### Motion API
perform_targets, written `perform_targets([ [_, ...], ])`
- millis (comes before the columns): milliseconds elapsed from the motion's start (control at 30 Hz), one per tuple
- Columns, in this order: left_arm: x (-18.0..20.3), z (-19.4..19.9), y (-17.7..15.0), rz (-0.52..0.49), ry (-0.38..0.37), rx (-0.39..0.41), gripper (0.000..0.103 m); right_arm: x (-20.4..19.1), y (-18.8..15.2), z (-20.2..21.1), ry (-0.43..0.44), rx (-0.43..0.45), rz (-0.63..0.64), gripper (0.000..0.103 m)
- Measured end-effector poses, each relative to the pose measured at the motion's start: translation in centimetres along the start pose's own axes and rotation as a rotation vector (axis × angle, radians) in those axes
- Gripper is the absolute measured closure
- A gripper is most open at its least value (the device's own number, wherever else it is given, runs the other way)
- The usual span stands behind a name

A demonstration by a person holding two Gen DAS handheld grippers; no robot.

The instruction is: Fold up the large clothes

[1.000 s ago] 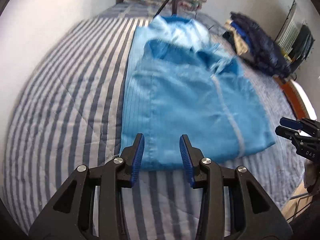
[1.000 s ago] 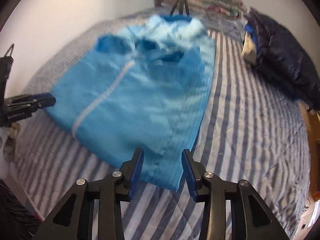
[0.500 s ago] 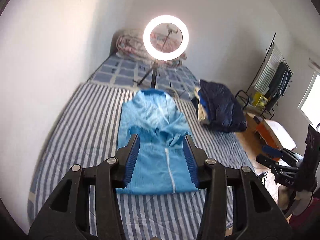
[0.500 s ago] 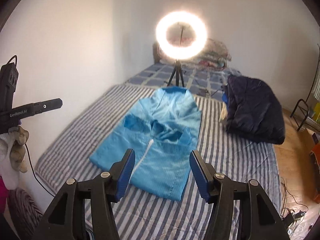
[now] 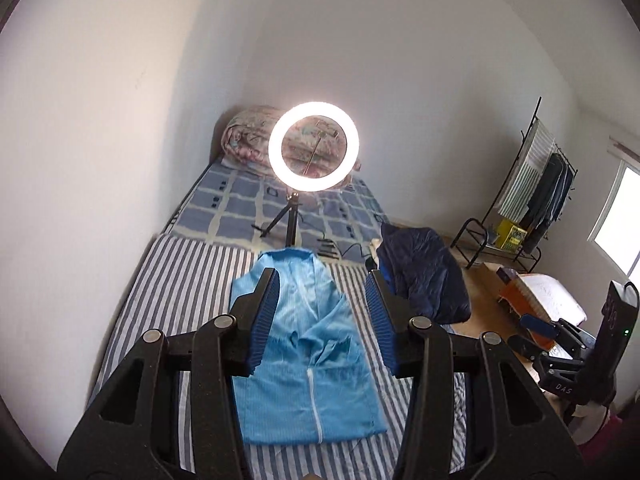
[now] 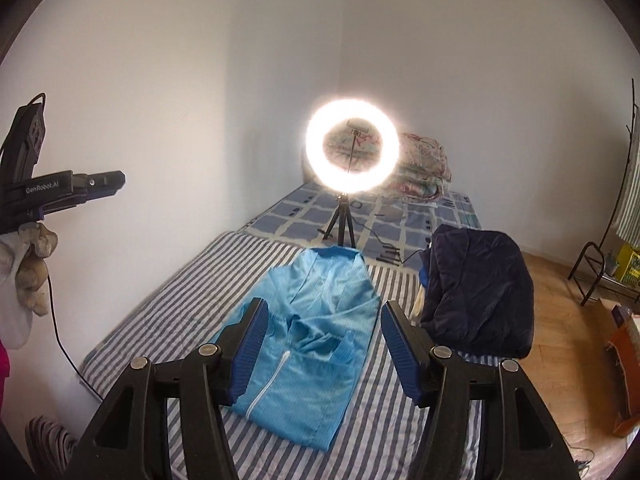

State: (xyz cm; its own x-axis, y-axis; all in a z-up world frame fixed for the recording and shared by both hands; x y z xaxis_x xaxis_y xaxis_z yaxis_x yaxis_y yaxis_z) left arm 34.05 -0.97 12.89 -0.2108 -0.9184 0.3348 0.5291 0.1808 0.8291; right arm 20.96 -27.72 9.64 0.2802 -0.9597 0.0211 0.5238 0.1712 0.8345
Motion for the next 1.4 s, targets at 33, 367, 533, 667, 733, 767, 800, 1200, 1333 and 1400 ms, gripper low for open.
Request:
perform_targets([
  [33, -0.1, -0.6, 0.8, -0.004, -0.001, -0.003, 0.057, 0.6, 0.6, -0.6, 0.002, -0.003, -0.001, 0.042],
  [367, -3.9, -15.6, 3.7, 0.057, -0.032, -0.146, 0.057, 6.7, 2.9, -10.7, 0.054, -0.053, -0.127, 0.041],
  [533, -7.7, -26.7, 1.9, 0.115, -0.037, -0.248, 0.049, 9.1, 2.6, -20.7, 0.112, -0.123, -0.175, 0.040],
  [667, -10.1, -34.3, -0.3, 0.143, -0.040, -0.317, 0.045, 10.2, 1.4, -28.5, 0.128, -0.182, -0.194, 0.040],
  [733, -11.5, -38.5, -1.4, 0.156, -0.035, -0.346, 0.043, 10.8, 0.7, -32.4, 0.134, -0.206, -0.207, 0.040],
  [767, -11.9, -39.7, -1.9, 0.159, -0.033, -0.356, 0.043, 10.9, 0.5, -33.8, 0.138, -0.216, -0.214, 0.040],
  [800, -12.5, -41.5, -2.6, 0.165, -0.033, -0.373, 0.043, 11.2, 0.1, -35.7, 0.142, -0.229, -0.222, 0.040],
  [1200, -16.6, -54.9, -8.3, 0.172, 0.022, -0.526, 0.043, 13.1, -3.9, -50.8, 0.182, -0.333, -0.298, 0.040],
  [1333, -17.0, -57.6, -9.6, 0.173, 0.024, -0.576, 0.043, 12.7, -5.0, -53.9, 0.219, -0.373, -0.301, 0.040],
  [1400, -17.1, -58.5, -10.3, 0.170, 0.020, -0.598, 0.043, 12.6, -5.4, -55.2, 0.217, -0.390, -0.304, 0.040],
])
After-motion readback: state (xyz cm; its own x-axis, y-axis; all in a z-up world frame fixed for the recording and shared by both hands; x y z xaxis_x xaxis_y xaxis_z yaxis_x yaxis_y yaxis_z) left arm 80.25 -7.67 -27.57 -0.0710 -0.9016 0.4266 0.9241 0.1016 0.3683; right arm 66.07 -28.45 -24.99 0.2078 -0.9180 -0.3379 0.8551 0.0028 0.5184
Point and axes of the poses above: each gripper's, at about its wrist camera, not at the fingertips, and z roughly against the way its jaws point, x to its right, y to its top, the point moved 6 cm from there along -z, roughly the way its jaws point, and after that the axes turned 1 degree about x, right-handed, at the moved point
